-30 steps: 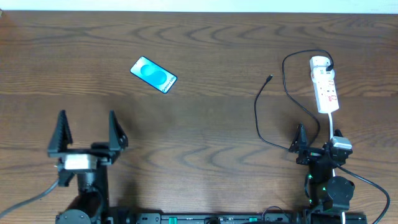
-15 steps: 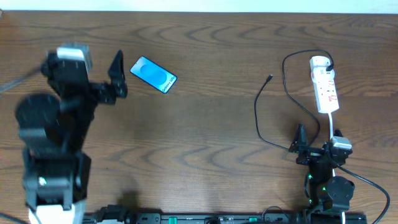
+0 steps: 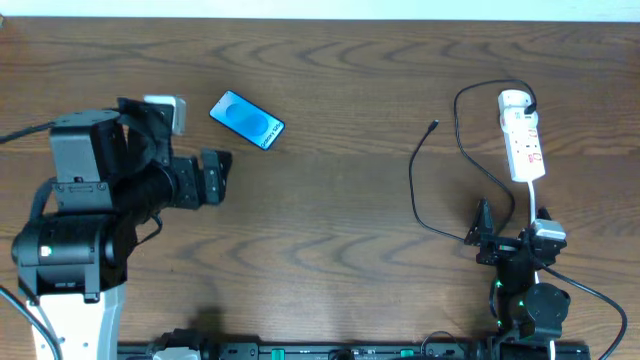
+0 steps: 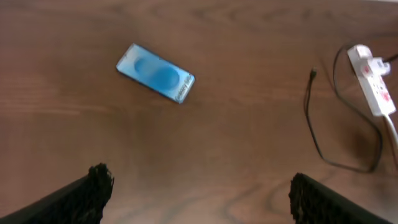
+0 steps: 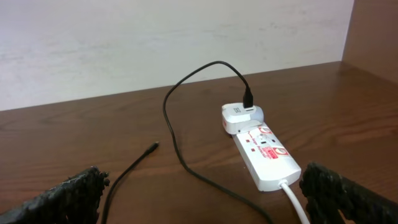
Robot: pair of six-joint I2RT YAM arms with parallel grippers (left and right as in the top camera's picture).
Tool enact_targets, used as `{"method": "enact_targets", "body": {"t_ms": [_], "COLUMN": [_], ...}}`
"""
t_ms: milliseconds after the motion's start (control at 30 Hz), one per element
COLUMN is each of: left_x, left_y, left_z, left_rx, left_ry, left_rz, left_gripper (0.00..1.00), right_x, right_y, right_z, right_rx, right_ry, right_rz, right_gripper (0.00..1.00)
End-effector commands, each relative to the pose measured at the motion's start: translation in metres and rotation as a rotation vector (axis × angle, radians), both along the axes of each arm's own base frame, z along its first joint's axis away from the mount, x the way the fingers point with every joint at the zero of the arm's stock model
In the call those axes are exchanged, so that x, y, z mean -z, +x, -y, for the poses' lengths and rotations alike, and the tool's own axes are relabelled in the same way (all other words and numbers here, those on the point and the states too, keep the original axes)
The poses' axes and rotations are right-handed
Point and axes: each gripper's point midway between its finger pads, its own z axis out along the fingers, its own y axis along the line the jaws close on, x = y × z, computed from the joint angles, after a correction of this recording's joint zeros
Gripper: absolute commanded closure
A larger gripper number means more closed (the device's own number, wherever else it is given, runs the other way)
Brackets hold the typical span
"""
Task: Plug charger to phone and switch on socket
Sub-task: 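Raise the left arm and reach the open gripper toward the blue phone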
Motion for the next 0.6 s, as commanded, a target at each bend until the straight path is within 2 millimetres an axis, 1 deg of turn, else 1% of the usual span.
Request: {"method": "enact_targets", "body": {"t_ms": [0, 67, 133, 167, 300, 333, 400, 500, 567], "left_x": [0.0, 0.0, 0.007, 0.015, 0.036, 0.042, 0.05, 0.056, 0.057], "left_y": [0.0, 0.002, 0.003, 0.006, 0.019, 0.025, 0.038, 0.065, 0.082], "left_z": [0.01, 0.013, 0.012, 0.006, -0.011, -0.016, -0.014, -0.001, 0.007], "left_rx": [0.016, -0.041, -0.133, -0.23, -0.419, -0.479, -0.532, -0.565, -0.582], "left_ry": [-0.072, -0.149, -0.219, -0.251, -0.225, -0.209, -0.188, -0.16, -0.128], "left_rz": [-0.028, -0.064, -0.135, -0.191, -0.267, -0.286, -0.316, -0.346, -0.347], "left_gripper": [0.07, 0.07, 0.07, 0.07, 0.07, 0.07, 0.07, 0.07, 0.07], "right_x": [0.0, 0.0, 0.0, 0.0, 0.0, 0.0, 0.0, 0.0, 0.0], "right_y": [0.0, 0.0, 0.0, 0.0, 0.0, 0.0, 0.0, 0.0, 0.0], "right_z": [0.001, 0.001, 0.001, 0.001, 0.001, 0.001, 0.001, 0.001, 0.001], "right_rx": [0.007, 0.008, 0.007, 0.007, 0.008, 0.007, 0.008, 0.007, 0.008], "right_ry": [0.004, 0.004, 0.004, 0.004, 0.004, 0.004, 0.004, 0.004, 0.004], "right_rz": [0.002, 0.002, 0.002, 0.002, 0.002, 0.002, 0.002, 0.002, 0.002], "right_gripper": [0.01, 0.01, 0.01, 0.01, 0.01, 0.01, 0.01, 0.01, 0.01]}}
